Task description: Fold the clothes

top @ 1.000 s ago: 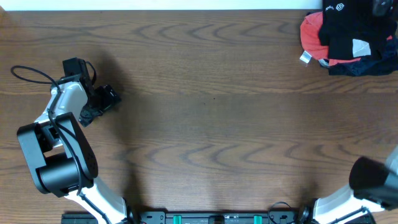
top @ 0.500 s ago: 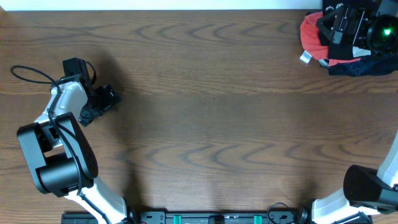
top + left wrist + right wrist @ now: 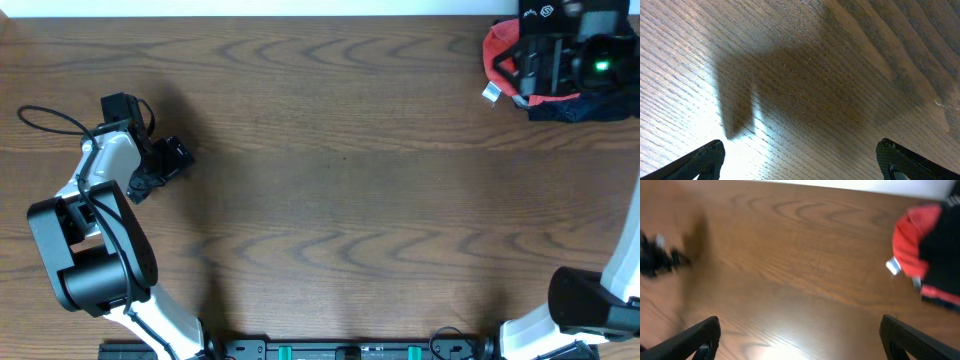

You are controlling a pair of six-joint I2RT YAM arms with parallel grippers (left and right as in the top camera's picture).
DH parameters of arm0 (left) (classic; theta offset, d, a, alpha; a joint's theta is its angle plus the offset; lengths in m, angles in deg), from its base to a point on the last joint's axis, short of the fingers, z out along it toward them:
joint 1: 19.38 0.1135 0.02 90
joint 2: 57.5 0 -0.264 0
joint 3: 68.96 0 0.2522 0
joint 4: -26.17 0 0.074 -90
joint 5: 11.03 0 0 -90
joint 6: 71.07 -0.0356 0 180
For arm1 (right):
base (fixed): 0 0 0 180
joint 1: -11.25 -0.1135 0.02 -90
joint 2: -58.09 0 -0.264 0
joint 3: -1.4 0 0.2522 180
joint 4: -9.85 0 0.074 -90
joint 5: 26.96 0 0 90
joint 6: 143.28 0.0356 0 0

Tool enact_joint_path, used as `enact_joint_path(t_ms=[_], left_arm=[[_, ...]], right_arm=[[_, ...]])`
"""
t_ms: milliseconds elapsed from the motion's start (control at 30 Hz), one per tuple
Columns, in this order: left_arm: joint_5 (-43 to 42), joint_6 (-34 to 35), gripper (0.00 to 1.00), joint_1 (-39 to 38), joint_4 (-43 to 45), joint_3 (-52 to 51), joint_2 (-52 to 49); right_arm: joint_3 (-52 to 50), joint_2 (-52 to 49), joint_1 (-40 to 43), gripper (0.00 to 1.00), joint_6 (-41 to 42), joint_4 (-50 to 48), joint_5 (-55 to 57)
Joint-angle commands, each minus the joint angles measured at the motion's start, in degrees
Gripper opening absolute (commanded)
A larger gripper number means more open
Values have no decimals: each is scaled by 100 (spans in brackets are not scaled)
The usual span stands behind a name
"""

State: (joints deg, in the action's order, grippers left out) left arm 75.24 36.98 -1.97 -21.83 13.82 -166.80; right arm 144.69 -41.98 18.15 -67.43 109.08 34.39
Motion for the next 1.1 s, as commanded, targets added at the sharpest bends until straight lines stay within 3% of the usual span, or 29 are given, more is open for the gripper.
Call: enact_joint_path(t_ms=[0,100,267,433,600,733,900,1067], left_arm=[[7,28,98,26,-13,-50,-44],[7,28,98,26,-13,-50,-44],[7,28,98,26,-13,-50,-44],[7,28,98,26,-13,-50,-44],[7,28,98,26,-13,-50,-44],[7,28,98,26,-13,-50,-44],[7,28,98,26,-13,-50,-44],[7,28,98,26,-13,-50,-44]], right_arm=[[-374,326,-380,99,-1005,-197,260],[-1255,916,-651,99,-660,-1069,654],[-3775,2428,-826,99,498,-3261,1569],[-6516,4116,-793,99,643,-4994,1921],[-8684,5565,-793,99,656,-5772,1943],[-10303,6666,-793,99,1128,-6498,1943],[-11759,7744,-793,99,1882,-7322,1941],[-12727,8795,-793,99,1947,-7772,1886]])
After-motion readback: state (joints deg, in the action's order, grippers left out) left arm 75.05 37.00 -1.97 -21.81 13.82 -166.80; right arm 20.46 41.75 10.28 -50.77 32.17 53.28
